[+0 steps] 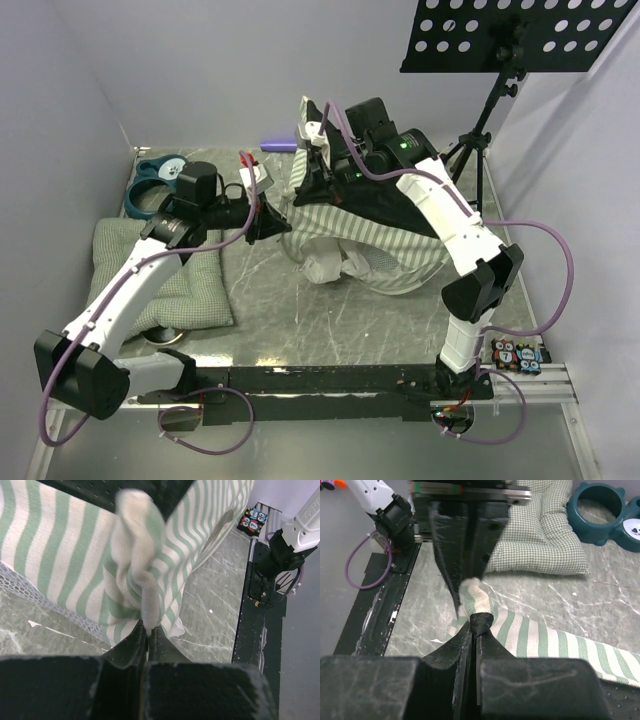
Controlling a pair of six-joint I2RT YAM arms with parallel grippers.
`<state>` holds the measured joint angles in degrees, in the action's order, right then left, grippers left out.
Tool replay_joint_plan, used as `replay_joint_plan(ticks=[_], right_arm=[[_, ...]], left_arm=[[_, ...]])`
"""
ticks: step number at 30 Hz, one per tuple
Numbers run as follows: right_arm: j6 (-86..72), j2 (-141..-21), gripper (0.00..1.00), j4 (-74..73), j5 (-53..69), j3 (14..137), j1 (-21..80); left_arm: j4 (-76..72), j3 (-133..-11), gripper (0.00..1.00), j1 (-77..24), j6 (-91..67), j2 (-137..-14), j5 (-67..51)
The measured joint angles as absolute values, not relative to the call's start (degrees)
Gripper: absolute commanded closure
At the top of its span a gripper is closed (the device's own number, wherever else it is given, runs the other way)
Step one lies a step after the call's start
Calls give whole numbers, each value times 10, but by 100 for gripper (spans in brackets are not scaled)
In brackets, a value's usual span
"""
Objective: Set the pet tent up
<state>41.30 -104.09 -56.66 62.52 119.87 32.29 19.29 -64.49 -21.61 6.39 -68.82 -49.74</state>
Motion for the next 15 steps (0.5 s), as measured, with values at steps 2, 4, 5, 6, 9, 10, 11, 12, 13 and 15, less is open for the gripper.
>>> replay_joint_plan(ticks=[2,4,5,6,9,10,11,12,13,15], right_arm=[[424,-1040,98,-571,624,1197,326],[432,-1039,98,-571,623,1190,329],[434,-1039,98,-571,622,1187,330],[434,-1038,99,-572,620,1185,330],[434,-1038,100,-575,615,1185,330],[434,-1038,100,-578,615,1186,330],[433,-1038,100,-580,615,1187,329],[433,-1039,100,-583,615,1190,329],[432,-1039,100,-584,615,1191,328],[432,-1039,100,-586,616,1193,327]], left_arm=[[198,-655,99,-217,63,-699,-497],[203,-662,99,-219,62,-708,-496],[207,-664,99,-221,62,-713,-496],[210,-665,99,-222,62,-716,-496],[215,-666,99,-231,64,-722,-493],[216,-666,99,-234,64,-722,-492],[218,-666,99,-237,64,-722,-491],[218,-666,99,-239,64,-722,-490],[218,-665,99,-240,64,-722,-489],[214,-662,99,-241,64,-722,-488]])
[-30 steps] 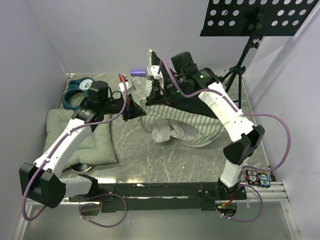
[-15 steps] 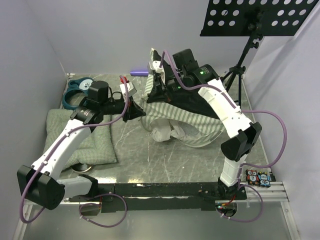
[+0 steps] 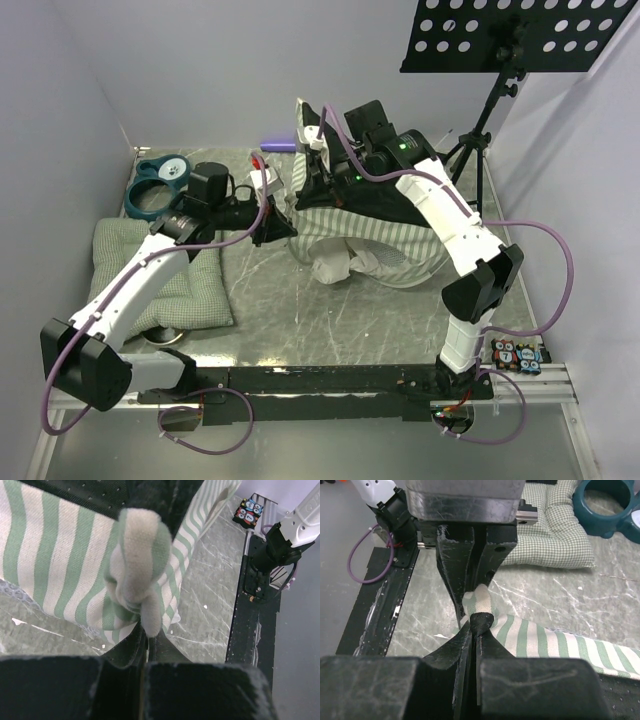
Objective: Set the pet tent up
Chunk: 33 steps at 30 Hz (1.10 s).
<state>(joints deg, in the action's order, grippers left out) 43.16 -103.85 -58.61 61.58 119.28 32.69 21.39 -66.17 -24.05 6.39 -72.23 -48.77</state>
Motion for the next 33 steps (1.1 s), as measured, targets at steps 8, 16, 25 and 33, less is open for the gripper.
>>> replay_joint_plan(ticks=[8,16,25,33], right_arm=[[446,-1039,100,-602,620,1191,326],[457,-1038,100,-615,631,1186,325],[486,-1036,100,-634,632,1177,325],[514,-1035,82,-648,632,1176,325]], left_arm=[[199,-654,99,-241,52,-730,-486],[194,-644,99,-241,48,-733,-486],[224,-674,99,-257,69,-745,-475],[247,-693,99,-260,74,-743,-462]])
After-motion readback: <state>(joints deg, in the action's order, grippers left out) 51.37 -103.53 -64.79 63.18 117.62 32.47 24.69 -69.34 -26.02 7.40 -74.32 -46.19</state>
